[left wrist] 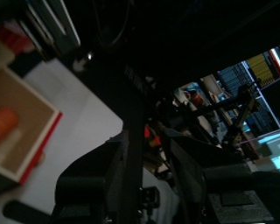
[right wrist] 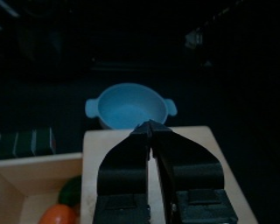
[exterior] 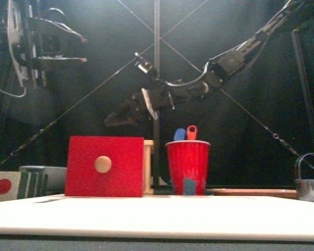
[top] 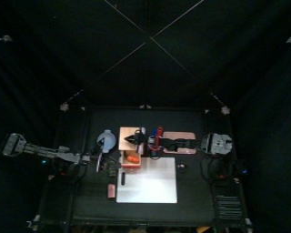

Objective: Grab carrot

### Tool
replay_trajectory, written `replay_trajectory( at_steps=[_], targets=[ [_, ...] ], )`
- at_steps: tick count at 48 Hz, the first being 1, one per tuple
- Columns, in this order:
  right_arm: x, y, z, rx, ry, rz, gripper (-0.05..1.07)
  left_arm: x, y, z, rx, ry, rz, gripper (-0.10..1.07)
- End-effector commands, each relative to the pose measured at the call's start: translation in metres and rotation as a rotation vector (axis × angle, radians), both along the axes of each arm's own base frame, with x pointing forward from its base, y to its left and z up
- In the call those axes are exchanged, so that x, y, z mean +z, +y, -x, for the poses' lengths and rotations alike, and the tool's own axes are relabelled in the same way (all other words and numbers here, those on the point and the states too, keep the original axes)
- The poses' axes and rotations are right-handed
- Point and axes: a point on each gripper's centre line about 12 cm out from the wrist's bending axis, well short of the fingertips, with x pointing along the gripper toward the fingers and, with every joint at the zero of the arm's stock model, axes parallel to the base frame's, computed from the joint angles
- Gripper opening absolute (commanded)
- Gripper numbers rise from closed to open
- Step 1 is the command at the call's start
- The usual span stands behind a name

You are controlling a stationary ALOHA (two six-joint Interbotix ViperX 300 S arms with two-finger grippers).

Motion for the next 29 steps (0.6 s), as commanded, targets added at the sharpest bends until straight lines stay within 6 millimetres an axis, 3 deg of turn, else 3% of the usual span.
replay_trajectory(
  at_steps=[1, 12, 20, 29],
  targets=[
    [0.046, 0.010, 0.005, 0.015, -0.096, 0.018, 0.04, 0.016, 0.010, 0.004, 0.016, -0.065, -0.118, 0.72],
    [0.086, 0.036, 0.032, 0.049, -0.166, 0.018, 0.04, 0.033, 0.023, 0.014, 0.039, -0.132, -0.381, 0.70],
    [0.103, 0.049, 0.058, 0.068, -0.205, 0.029, 0.04, 0.036, 0.025, 0.014, 0.037, -0.141, -0.467, 0.70],
    [0.104, 0.052, 0.080, 0.072, -0.241, 0.034, 0.04, 0.036, 0.032, 0.015, 0.065, -0.133, -0.494, 0.70]
  ],
)
